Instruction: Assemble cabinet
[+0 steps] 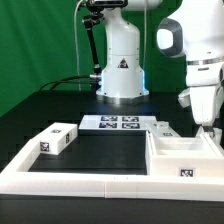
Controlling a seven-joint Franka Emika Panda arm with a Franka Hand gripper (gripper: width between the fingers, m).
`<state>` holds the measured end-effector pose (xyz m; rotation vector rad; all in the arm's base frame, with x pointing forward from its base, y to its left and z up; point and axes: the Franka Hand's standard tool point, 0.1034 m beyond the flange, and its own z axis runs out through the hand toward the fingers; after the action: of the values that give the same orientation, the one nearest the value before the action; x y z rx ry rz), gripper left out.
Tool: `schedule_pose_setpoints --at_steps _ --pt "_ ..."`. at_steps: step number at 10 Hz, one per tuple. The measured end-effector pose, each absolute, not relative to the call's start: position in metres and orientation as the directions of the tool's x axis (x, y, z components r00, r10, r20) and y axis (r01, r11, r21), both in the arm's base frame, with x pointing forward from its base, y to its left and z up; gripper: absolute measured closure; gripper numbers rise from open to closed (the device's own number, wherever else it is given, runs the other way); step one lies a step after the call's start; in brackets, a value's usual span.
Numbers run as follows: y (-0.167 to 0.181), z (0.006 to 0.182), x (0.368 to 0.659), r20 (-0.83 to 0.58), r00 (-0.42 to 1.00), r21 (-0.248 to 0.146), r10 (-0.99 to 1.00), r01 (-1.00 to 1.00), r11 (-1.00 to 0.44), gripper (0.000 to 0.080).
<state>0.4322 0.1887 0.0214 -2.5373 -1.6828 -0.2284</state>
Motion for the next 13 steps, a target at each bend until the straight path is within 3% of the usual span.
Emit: schedule_pose_setpoints --at_steps 5,7,8,10,11,12,13 --pt "0.183 0.015 0.421 0.164 0.387 -0.003 0.907 0.92 -0.392 0.0002" --pt "0.183 0.012 0.419 0.166 0.388 -0.005 0.907 0.92 -0.393 0.0257" --pt "0.183 0.012 0.419 0.17 0.388 -0.003 0.906 0.919 -0.393 0.0257" --pt "0.183 0.012 0.419 0.169 0.388 -0.004 0.906 0.919 -0.393 0.0634" --pt "0.183 0.012 0.419 0.169 0.388 -0.004 0.906 0.919 -0.393 0.0634" --pt "0.183 0.012 0.419 0.169 0.388 -0.003 0.906 0.919 -0.393 0.0732" --pt "0.183 0.012 0.419 0.169 0.388 -0.003 0.906 0.919 -0.393 0.0732"
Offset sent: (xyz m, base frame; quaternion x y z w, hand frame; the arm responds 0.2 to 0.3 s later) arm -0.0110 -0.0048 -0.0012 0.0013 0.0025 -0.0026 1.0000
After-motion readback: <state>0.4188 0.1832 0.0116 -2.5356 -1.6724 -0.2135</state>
